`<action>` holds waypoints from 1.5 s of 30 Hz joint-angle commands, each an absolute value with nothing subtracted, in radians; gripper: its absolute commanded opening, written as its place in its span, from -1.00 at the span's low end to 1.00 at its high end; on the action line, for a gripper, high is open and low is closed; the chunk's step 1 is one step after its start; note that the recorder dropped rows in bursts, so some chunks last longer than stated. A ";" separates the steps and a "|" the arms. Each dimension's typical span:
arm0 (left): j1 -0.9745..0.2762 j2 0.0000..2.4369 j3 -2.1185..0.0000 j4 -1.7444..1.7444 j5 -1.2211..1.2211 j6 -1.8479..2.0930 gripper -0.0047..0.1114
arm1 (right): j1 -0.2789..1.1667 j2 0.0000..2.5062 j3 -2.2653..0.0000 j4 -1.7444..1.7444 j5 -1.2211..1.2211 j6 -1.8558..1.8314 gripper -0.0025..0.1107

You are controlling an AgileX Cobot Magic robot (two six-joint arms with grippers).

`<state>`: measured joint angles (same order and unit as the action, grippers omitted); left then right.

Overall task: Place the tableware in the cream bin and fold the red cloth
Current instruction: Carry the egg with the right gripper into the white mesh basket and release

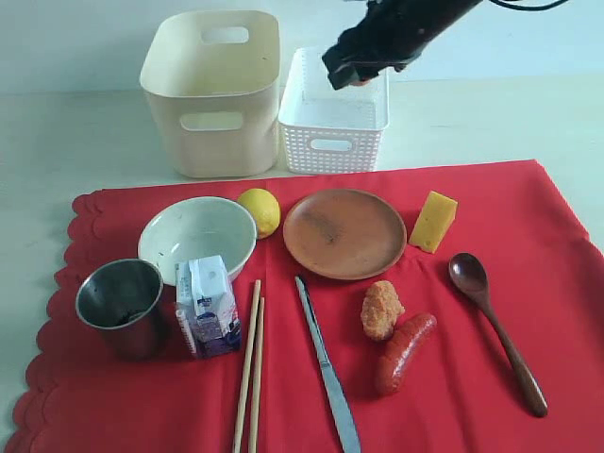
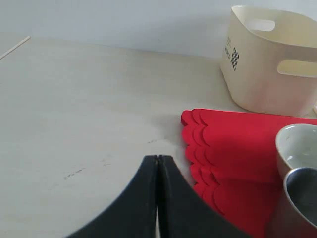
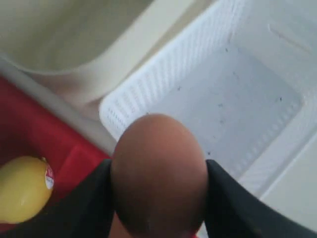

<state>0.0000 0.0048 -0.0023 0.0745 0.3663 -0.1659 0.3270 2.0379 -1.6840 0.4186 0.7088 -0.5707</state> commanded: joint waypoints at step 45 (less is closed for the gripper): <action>0.001 0.000 0.000 0.077 0.357 -0.164 -0.92 | 0.355 2.387 -1.974 0.112 0.714 -0.276 -0.05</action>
